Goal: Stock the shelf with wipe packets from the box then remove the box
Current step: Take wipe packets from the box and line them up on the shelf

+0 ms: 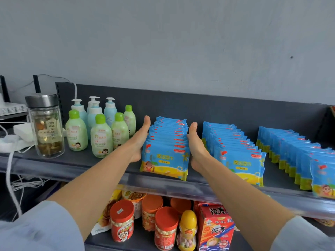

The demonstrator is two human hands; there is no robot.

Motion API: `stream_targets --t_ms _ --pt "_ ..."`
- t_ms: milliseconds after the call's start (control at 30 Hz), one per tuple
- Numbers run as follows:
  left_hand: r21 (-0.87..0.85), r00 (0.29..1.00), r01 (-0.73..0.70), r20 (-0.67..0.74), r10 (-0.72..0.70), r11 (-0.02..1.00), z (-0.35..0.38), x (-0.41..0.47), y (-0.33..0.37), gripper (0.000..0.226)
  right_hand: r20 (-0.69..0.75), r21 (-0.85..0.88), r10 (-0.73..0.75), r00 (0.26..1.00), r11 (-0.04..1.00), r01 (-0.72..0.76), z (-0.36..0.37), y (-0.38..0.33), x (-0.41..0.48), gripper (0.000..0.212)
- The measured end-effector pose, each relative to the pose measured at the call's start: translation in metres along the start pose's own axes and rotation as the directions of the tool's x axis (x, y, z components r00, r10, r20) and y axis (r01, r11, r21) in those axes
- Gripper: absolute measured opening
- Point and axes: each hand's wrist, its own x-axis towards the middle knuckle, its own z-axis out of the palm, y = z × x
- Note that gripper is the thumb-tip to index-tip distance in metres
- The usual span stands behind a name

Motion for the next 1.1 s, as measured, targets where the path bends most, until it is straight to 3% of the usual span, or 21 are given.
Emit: stream_targets --t_ms 67,233,367,500,633,700,800,867,933,1100 --pt "0.027 1.000 0.019 0.024 -0.019 0.999 -0.005 0.003 0.002 0.080 -0.051 -0.017 -0.007 0.999 1.000 0.007 0.001 0.002 0.002 0.058" --pt "0.093 0.995 -0.011 -0.096 0.020 0.996 -0.018 0.024 0.007 0.097 -0.181 -0.012 -0.011 0.983 1.000 0.009 0.003 -0.011 0.005 0.054" --pt "0.045 0.999 0.029 0.037 -0.030 0.999 -0.018 0.027 0.010 0.081 -0.111 0.056 0.089 0.990 0.995 -0.083 0.007 -0.021 0.010 0.061" --pt "0.029 0.989 0.043 0.137 -0.047 0.999 -0.024 0.038 0.007 0.094 -0.123 0.014 0.120 0.985 0.993 -0.119 0.011 -0.021 0.012 0.076" --pt "0.168 0.994 -0.049 -0.085 0.064 0.984 -0.028 0.052 0.008 0.098 -0.181 -0.020 0.114 0.977 0.993 -0.119 0.013 -0.024 0.013 0.082" --pt "0.164 0.988 -0.075 -0.122 0.095 0.984 -0.029 0.057 0.011 0.100 -0.189 -0.056 0.113 0.975 0.991 -0.126 0.014 -0.029 0.013 0.079" --pt "0.087 0.998 -0.019 -0.059 0.024 0.996 -0.031 0.063 0.014 0.108 -0.176 -0.166 0.133 0.975 0.973 -0.163 0.019 -0.041 0.017 0.078" --pt "0.061 1.000 0.010 0.010 -0.010 0.998 -0.027 0.062 0.016 0.098 -0.183 -0.210 0.163 0.969 0.957 -0.201 0.022 -0.046 0.022 0.077" --pt "0.058 0.997 0.014 0.072 -0.018 0.998 -0.020 0.060 0.018 0.087 -0.187 -0.208 0.183 0.965 0.953 -0.221 0.021 -0.048 0.029 0.079" --pt "-0.034 0.988 0.070 0.138 -0.065 0.997 -0.018 0.062 0.019 0.091 -0.163 -0.164 0.176 0.971 0.966 -0.202 0.017 -0.045 0.038 0.083"
